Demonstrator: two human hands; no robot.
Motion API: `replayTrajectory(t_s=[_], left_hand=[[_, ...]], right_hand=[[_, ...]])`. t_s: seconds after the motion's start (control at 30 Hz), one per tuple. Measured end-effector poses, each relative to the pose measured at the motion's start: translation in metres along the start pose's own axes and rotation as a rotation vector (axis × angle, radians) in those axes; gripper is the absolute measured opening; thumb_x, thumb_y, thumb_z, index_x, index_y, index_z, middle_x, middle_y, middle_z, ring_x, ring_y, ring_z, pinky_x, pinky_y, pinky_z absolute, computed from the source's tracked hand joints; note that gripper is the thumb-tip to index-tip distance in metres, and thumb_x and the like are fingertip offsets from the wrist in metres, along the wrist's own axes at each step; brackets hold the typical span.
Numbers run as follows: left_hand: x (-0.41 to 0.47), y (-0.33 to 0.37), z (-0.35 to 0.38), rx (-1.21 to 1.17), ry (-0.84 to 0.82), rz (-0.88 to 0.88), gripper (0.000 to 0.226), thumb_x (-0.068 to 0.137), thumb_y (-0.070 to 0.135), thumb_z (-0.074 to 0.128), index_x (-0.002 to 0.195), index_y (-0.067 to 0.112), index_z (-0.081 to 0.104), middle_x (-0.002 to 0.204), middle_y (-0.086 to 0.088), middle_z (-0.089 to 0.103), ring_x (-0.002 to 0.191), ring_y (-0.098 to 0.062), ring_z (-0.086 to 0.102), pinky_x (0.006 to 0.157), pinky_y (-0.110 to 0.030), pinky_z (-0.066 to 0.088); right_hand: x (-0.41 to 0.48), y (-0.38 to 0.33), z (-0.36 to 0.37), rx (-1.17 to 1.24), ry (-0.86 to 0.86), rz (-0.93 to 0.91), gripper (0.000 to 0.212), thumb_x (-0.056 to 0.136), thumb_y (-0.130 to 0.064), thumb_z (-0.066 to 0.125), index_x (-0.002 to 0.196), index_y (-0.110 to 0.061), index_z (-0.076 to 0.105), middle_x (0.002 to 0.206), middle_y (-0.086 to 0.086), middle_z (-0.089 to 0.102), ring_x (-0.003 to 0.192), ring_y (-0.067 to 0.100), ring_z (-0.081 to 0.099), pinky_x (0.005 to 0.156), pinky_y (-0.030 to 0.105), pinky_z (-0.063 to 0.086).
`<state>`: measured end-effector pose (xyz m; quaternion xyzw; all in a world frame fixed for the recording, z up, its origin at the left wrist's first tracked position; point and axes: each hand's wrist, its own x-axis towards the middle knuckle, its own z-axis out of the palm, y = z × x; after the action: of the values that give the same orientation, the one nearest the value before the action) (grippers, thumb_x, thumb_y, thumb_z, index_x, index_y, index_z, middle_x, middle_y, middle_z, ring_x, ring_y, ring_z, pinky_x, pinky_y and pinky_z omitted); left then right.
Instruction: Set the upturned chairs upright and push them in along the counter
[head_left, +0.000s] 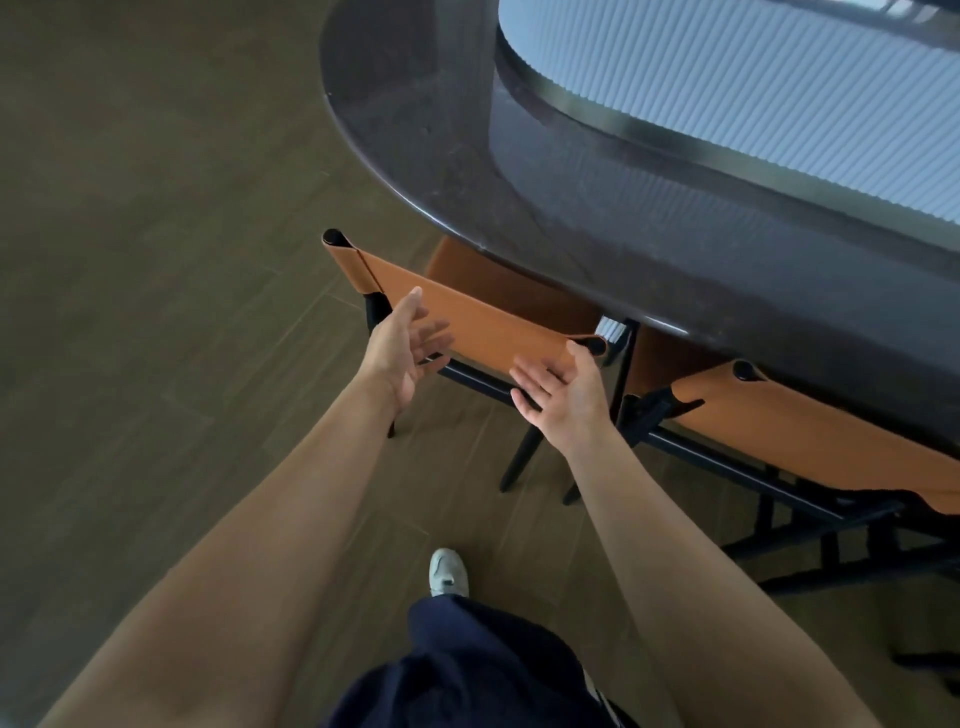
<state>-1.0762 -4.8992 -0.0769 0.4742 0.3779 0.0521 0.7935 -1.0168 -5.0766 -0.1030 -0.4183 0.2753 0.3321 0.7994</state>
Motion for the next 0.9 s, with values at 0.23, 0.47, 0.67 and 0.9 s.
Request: replayTrajectory(t_s=[0.23,0.47,0.67,0.9], left_hand=[[0.067,0.030,-0.003,0.013,0.041,-0.135,0.053,0.096,0.045,0.051,0.136,0.010,0.047,0.127,-0.010,0.061,0.108,-0.025,0.062,0.099,-0.047,0.048],[0.135,0.054,-0.021,0.100,0.100,-0.266,0.059,0.091,0.042,0.060,0.140,0.013,0.044,0.136,-0.011,0.053,0.117,-0.029,0.056,0.104,-0.052,0.042],[0.187,0.075,-0.018,0.100,0.119,-0.314,0.052,0.088,0.034,0.063,0.132,0.011,0.045,0.135,-0.014,0.054,0.123,-0.032,0.053,0.100,-0.049,0.045],[0.222,0.066,-0.010,-0.015,0.199,-0.406,0.036,0.092,0.010,0.053,0.128,0.003,0.051,0.120,-0.017,0.060,0.102,-0.032,0.062,0.060,-0.050,0.056]], right_hand=[[0.045,-0.011,0.043,0.043,0.096,0.066,0.052,0.094,-0.039,0.058,0.133,-0.008,0.045,0.121,0.020,0.063,0.110,0.035,0.061,0.084,0.050,0.049],[0.084,-0.011,0.077,0.059,0.286,0.059,0.049,0.096,-0.034,0.058,0.133,-0.005,0.044,0.124,0.020,0.058,0.104,0.033,0.062,0.083,0.043,0.052],[0.120,-0.015,0.094,0.130,0.447,0.039,0.038,0.105,-0.023,0.039,0.135,0.001,0.043,0.133,0.023,0.053,0.122,0.036,0.055,0.091,0.046,0.049],[0.128,-0.023,0.103,0.303,0.529,-0.017,0.031,0.099,-0.003,0.046,0.130,-0.003,0.046,0.131,0.027,0.045,0.122,0.049,0.048,0.085,0.061,0.053]])
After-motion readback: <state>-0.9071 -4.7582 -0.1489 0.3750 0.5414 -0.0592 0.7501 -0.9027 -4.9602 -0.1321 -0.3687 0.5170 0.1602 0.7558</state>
